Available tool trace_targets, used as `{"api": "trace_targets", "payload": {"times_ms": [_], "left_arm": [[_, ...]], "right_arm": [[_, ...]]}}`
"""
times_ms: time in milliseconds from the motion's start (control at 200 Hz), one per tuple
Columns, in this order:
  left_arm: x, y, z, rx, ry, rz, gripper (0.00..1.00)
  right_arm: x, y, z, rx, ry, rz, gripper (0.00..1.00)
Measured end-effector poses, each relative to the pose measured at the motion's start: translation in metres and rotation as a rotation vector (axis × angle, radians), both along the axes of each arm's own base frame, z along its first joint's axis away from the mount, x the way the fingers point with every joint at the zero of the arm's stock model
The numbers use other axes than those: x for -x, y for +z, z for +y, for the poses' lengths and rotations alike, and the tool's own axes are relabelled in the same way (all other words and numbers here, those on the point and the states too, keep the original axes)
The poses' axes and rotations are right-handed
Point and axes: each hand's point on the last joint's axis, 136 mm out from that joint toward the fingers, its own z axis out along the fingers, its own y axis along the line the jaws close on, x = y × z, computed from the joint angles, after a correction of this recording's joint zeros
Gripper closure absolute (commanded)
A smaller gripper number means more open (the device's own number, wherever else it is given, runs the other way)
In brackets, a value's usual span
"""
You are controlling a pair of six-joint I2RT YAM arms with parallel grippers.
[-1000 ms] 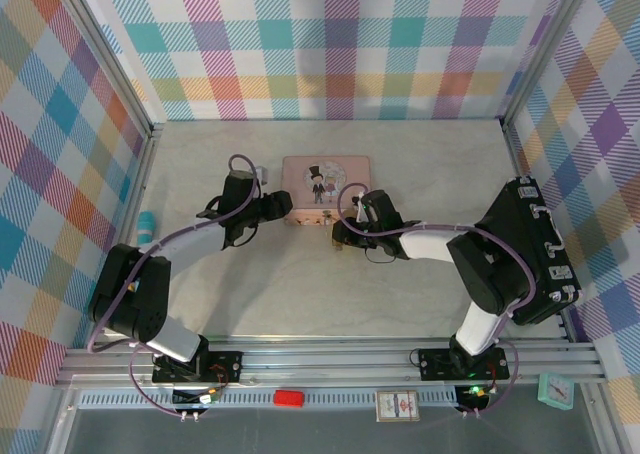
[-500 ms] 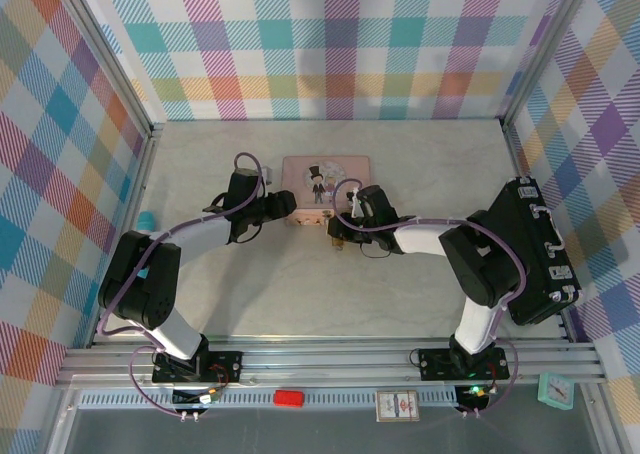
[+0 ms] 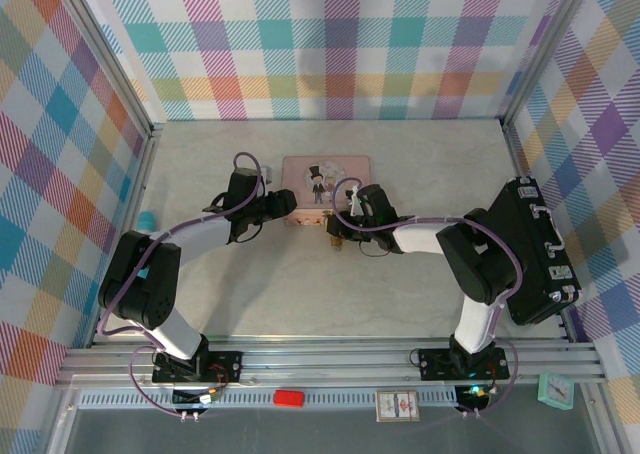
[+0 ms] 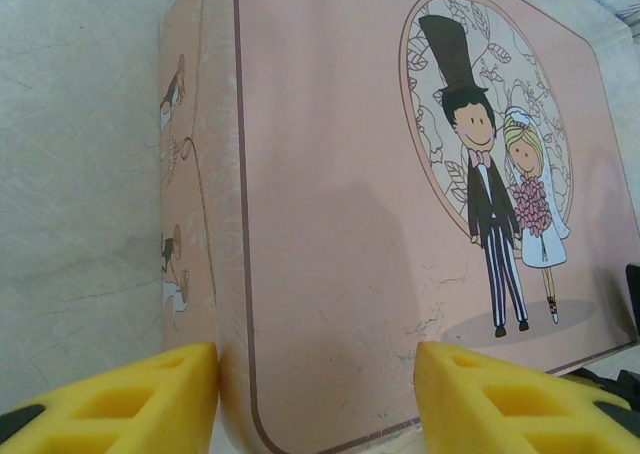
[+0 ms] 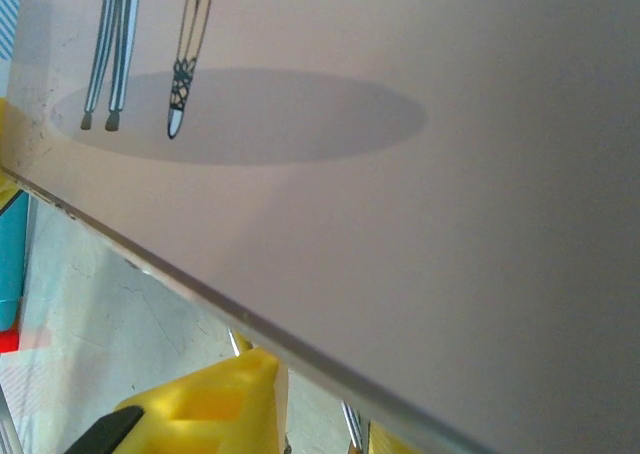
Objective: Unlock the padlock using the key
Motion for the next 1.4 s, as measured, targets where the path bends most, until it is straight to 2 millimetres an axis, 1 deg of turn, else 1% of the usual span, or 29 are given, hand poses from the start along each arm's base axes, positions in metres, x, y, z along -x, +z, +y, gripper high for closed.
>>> {"api": "trace_targets", "payload": {"times_ms": [215,460,570,720,895,1070,1400], "left_arm": [[0.0,0.0,0.0,0.012,0.012,0.009,0.47],[0.001,0.0,-0.002,0.017,0.015,0.014,0.48],[0.001,-0.001,-0.002,0.016,0.021,0.018,0.53],[0.001,-0.002,-0.001,0.011,0.036,0.02,0.53],[0.001,-0.002,-0.002,0.006,0.042,0.019,0.53],[0.001,-0.002,-0.001,0.007,0.045,0.02,0.53],[0.001,-0.002,-0.001,0.007,0.047,0.021,0.54]], "right_arm": [[0.0,0.0,0.0,0.001,0.0,-0.001,0.77],[-0.002,-0.001,-0.002,0.011,-0.014,-0.007,0.75],[-0.002,-0.002,-0.001,0.019,-0.017,-0.009,0.78],[-0.001,-0.004,-0.001,0.053,-0.035,-0.015,0.77],[0.004,-0.01,-0.002,0.123,-0.045,-0.028,0.75],[0.007,-0.014,-0.005,0.167,-0.045,-0.035,0.76],[0.01,-0.013,-0.002,0.166,-0.03,-0.035,0.77]]}}
